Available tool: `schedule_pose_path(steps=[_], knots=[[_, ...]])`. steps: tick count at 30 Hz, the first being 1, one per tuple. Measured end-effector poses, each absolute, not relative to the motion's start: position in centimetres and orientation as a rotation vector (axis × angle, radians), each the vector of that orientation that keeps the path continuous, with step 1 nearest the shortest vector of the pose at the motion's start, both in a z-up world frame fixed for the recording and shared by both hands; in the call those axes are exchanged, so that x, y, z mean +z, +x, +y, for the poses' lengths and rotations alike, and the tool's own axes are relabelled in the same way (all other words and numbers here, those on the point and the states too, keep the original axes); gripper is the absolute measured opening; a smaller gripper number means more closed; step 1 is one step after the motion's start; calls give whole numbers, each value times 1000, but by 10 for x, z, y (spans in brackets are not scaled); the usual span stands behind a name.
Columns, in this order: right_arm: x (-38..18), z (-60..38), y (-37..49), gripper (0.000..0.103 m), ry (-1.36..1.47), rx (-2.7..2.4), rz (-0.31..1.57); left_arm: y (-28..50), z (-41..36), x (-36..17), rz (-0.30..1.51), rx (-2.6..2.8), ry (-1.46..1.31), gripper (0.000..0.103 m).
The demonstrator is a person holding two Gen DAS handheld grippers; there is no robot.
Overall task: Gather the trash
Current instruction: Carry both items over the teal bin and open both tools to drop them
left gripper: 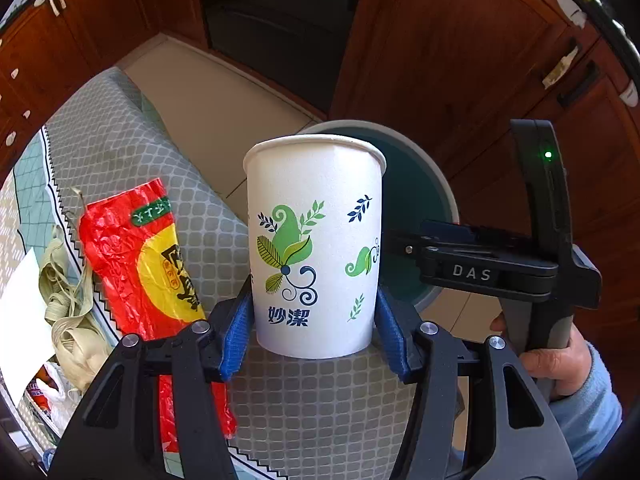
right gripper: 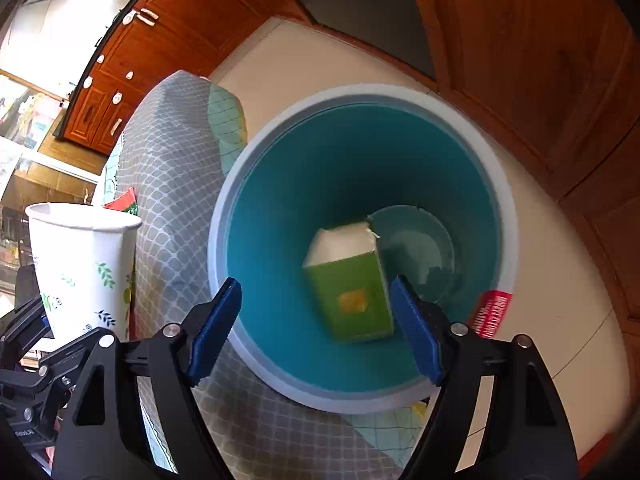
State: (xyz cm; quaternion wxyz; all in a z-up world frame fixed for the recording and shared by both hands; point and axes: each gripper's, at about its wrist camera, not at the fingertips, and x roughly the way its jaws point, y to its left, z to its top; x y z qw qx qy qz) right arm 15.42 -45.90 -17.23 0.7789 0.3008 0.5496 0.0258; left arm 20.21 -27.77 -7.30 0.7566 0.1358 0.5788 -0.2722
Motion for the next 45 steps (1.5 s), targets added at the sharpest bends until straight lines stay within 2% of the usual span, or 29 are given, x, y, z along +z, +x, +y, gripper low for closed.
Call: schedule_pose_path(steps=[7, 13, 14, 16, 20, 22, 28, 45], knots=[[-158, -478, 134, 85, 622, -49, 1154, 211, -298, -94, 1306, -613, 340, 57], [-143, -502, 117, 88, 605, -169, 1096, 215, -328, -112, 1336, -656, 404, 59], [-142, -505, 116, 88, 604, -179, 1089, 213, -332, -113, 1338, -657, 414, 60], [-141, -510, 113, 88, 605, -193, 1090, 209, -335, -110, 1321, -649, 432, 72], [-140, -514, 111, 88, 595, -199, 1104, 209, -336, -106, 1297, -617, 425, 82], [-140, -512, 113, 88, 589, -201, 1112, 211, -329, -103, 1292, -601, 409, 88], [-134, -499, 116, 88, 564, -199, 1126, 209, -305, -91, 1284, -579, 354, 95], [-81, -398, 115, 88, 379, -77, 1125, 178, -172, -54, 1251, -470, 200, 97]])
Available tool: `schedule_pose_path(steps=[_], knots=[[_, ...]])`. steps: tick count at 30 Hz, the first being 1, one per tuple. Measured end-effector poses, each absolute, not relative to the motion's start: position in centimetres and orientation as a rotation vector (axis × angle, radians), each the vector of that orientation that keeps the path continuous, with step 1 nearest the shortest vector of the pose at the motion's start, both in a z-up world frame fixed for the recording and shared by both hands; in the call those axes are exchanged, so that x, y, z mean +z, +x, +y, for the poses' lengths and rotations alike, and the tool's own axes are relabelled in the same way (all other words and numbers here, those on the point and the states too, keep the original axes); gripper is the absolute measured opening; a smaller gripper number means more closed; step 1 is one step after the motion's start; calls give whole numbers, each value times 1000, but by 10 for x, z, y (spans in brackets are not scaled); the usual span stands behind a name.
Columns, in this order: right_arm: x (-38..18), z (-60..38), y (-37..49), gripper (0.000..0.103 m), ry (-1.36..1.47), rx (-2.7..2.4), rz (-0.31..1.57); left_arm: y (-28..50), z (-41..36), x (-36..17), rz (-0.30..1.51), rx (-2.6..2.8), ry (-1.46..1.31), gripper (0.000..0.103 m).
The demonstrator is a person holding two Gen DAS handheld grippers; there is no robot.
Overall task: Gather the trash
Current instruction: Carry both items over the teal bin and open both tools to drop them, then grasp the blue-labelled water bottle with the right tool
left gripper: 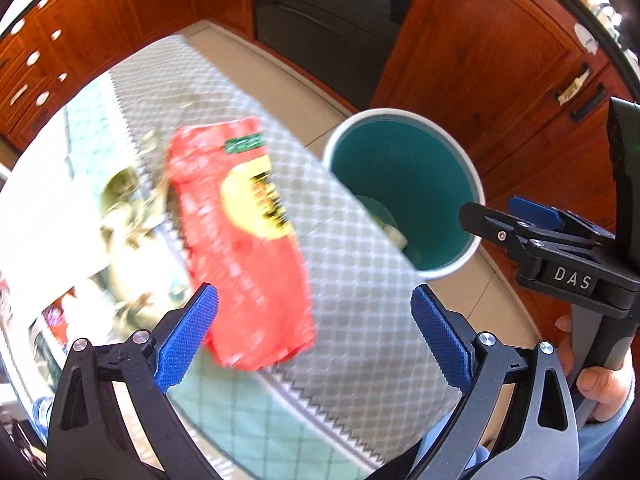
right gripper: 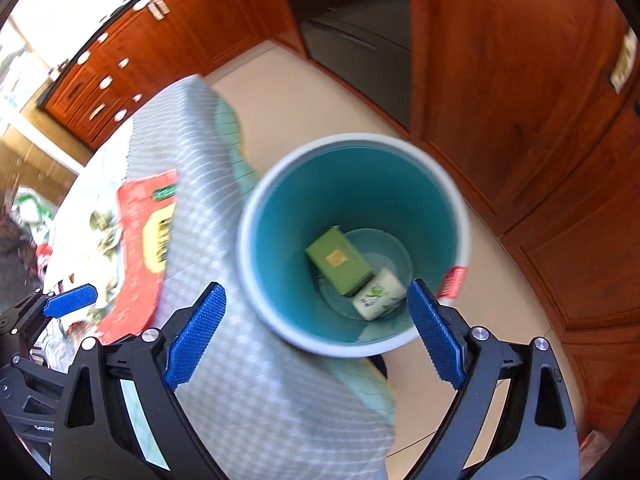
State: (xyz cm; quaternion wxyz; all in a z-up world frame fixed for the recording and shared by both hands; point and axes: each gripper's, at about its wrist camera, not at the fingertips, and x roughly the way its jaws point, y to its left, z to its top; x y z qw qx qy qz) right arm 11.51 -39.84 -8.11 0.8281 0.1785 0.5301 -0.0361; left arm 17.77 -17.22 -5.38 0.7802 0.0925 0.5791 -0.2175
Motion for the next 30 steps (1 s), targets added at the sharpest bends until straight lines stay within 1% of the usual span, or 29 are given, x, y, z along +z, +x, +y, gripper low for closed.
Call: schedule_pose_path(steps=[3, 4, 9, 13, 18, 22, 25, 30], knots=[[-72, -368, 115, 88, 343, -32, 1123, 171, -131, -47, 1253, -427, 148, 97], [-70, -358, 115, 88, 332, -16, 1124, 155, -124, -36, 1252, -412, 134, 97], [-55, -303, 116, 88, 259, 68, 1119, 130, -57, -17, 1240, -318, 65, 97], [-47, -262, 116, 88, 196, 130, 1118, 118, -4, -17, 1253, -215, -13, 97], [-46, -220, 114, 88, 148, 185, 1135, 105, 67, -25, 1289, -94, -158, 97], [-39, -184, 115, 88, 92, 247, 1140, 90, 101, -34, 1286, -63, -250, 97], [-31, -146, 116, 88, 21, 323, 1134, 76, 115, -39, 1266, -65, -235, 97], [-27, -79, 115, 88, -94, 475, 1127, 58, 138, -64, 1304, -68, -221, 97]])
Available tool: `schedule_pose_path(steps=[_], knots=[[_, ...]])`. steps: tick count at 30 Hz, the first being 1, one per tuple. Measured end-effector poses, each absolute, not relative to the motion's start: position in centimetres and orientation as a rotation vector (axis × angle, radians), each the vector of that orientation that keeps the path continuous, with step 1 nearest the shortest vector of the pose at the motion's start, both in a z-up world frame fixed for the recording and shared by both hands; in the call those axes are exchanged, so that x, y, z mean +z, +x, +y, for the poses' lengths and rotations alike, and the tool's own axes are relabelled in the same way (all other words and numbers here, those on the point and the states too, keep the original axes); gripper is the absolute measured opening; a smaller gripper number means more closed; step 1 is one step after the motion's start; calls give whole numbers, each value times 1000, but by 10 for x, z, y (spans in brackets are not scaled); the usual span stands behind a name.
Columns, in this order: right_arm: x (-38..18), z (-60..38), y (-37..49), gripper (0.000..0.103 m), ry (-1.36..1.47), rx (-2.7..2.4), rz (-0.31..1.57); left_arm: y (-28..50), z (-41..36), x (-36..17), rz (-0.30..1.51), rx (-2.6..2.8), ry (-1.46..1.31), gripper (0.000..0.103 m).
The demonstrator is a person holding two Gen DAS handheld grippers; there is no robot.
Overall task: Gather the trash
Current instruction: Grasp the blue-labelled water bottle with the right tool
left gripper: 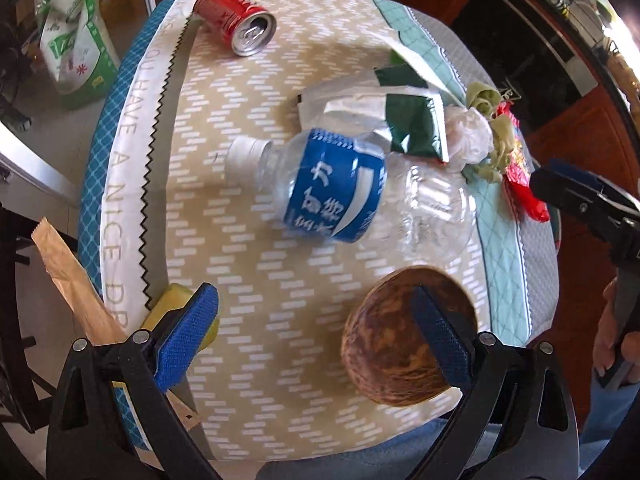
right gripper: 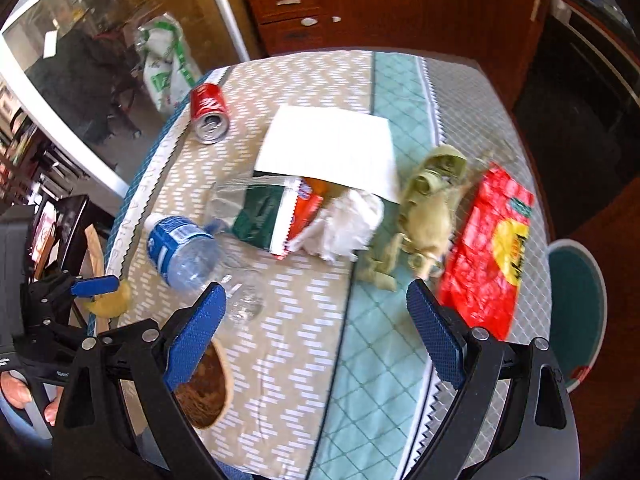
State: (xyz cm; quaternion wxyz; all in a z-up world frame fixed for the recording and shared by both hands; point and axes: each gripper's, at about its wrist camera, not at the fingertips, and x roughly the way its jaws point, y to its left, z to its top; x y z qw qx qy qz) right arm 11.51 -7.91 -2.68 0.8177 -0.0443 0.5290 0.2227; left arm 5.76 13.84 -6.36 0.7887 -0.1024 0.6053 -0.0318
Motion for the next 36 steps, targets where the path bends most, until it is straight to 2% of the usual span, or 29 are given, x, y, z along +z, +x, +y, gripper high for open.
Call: schedule_pose_path(steps=[4, 7, 20, 22, 23, 25, 36], knots=[[-34, -31, 114, 87, -190, 557, 1142, 51, 163, -73, 1299, -71, -271, 97], [-40, -3, 115, 82, -256, 610, 1156, 52, 179, -74, 1289, -62, -287, 97], [-93, 69, 124, 81, -519, 768, 1295, 60, 202, -86, 1299, -91, -316, 97], [-101, 69, 122, 77, -512, 774, 1312, 61, 203, -87, 1302, -96, -318, 97], [-103, 67, 121, 70, -500, 778, 1310, 62, 202, -88, 1305, -98, -317, 97], [-100, 62, 117, 66, -471, 774, 1304, 64, 202, -88, 1308, -102, -315, 97], [-21, -30, 144, 66, -166, 605, 1159, 104, 173, -73, 1238, -182, -249, 97]])
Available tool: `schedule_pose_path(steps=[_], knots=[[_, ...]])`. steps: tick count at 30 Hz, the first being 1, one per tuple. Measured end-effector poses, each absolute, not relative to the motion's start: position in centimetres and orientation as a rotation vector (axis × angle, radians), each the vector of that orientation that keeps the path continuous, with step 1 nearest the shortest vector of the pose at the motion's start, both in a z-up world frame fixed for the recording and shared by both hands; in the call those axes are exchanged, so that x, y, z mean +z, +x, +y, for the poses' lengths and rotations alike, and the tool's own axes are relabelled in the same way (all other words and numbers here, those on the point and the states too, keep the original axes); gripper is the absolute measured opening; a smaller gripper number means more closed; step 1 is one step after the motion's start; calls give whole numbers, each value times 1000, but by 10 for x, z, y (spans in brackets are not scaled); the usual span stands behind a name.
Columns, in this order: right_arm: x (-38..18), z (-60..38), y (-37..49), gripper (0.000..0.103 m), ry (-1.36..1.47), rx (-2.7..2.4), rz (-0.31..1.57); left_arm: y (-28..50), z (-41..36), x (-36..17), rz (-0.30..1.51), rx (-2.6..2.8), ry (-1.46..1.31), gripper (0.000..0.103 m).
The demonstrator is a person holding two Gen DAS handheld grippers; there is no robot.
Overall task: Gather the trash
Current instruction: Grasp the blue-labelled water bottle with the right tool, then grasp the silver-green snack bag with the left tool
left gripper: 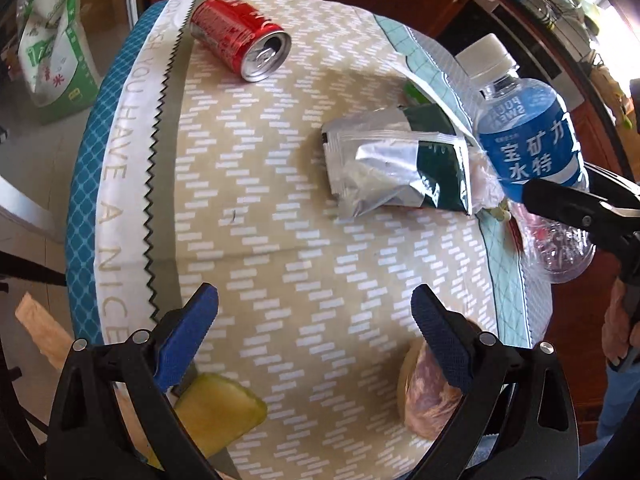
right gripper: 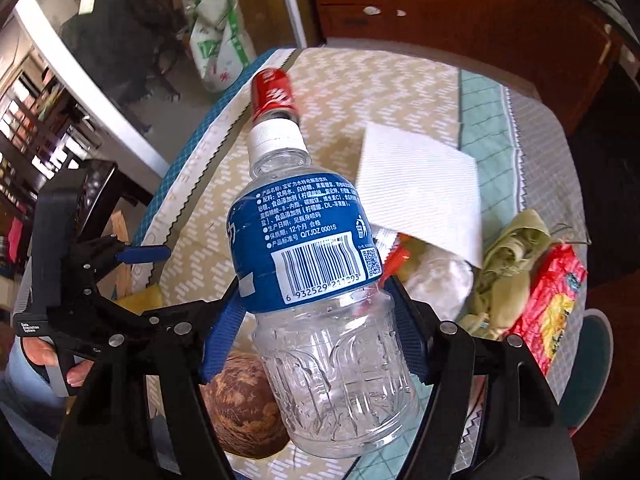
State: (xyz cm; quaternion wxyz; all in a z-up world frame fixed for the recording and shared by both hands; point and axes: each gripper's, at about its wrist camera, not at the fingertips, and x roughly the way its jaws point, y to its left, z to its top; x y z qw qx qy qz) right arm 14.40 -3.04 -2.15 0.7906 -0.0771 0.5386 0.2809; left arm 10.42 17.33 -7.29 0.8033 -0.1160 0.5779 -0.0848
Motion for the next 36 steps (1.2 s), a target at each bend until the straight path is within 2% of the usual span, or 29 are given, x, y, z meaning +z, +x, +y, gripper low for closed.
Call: schedule_pose_path(steps=[8, 15, 19, 20, 21, 22, 23, 25, 28, 31, 36], knots=[[-23, -89, 163, 66, -29, 476, 1170, 156, 125, -75, 1201, -318, -52, 97], [-28, -124, 168, 67, 54, 424, 1178, 165, 83, -93, 1161, -380, 273, 97], [-38, -131, 170, 67, 89, 414, 1195, 175, 83, -104, 1167, -380, 292, 96], [-40, -132, 170, 67, 96, 414, 1200, 176, 83, -104, 1159, -376, 290, 93], [-43, -132, 170, 67, 103, 415, 1203, 177, 83, -104, 1158, -378, 283, 76], [-44, -133, 170, 67, 110, 417, 1205, 181, 82, -106, 1163, -378, 272, 65], [-46, -134, 169, 67, 116, 419, 1207, 179, 84, -104, 1157, -373, 263, 59], [-48, -136, 168, 67, 128, 423, 1209, 178, 88, -100, 1154, -360, 247, 39], [-50, -139, 165, 67, 145, 426, 1212, 165, 95, -90, 1149, -349, 206, 25], [-50, -144, 160, 67, 164, 432, 1207, 150, 103, -76, 1128, -347, 158, 16], [-46, -153, 149, 67, 187, 438, 1185, 137, 104, -62, 1113, -326, 117, 12]])
